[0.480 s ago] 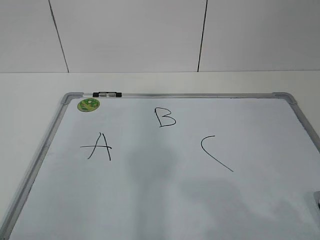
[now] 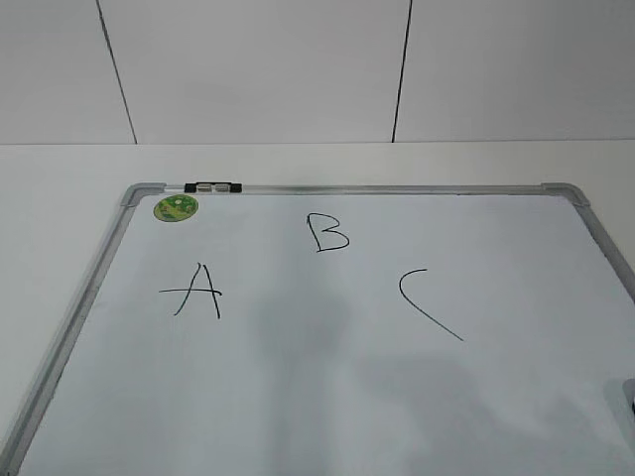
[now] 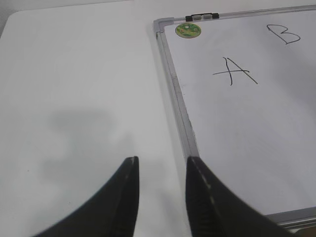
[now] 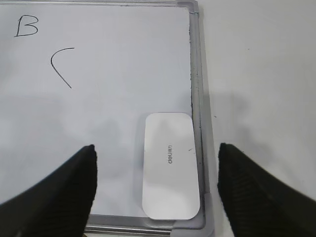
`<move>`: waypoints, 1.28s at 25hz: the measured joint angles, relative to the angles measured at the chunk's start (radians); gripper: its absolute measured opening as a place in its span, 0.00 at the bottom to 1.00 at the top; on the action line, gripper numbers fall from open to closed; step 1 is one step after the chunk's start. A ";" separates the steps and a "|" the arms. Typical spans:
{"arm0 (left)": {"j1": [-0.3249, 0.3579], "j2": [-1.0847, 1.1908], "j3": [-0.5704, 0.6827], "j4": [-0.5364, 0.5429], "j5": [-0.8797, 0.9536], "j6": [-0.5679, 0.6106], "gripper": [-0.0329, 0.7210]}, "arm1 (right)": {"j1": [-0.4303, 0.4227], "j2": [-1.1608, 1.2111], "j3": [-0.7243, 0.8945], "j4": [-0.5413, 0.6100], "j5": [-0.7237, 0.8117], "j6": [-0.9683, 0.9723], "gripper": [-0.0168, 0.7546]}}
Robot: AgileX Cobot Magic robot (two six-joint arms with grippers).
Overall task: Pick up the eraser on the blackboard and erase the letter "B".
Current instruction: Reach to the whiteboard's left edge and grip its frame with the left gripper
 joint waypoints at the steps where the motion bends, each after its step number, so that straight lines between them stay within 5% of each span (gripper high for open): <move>1: 0.000 0.000 0.000 0.000 0.000 0.000 0.37 | 0.000 0.000 0.000 0.000 0.000 0.000 0.78; 32: 0.000 0.018 -0.024 -0.005 -0.002 0.000 0.37 | 0.000 0.618 -0.200 0.059 0.113 0.198 0.78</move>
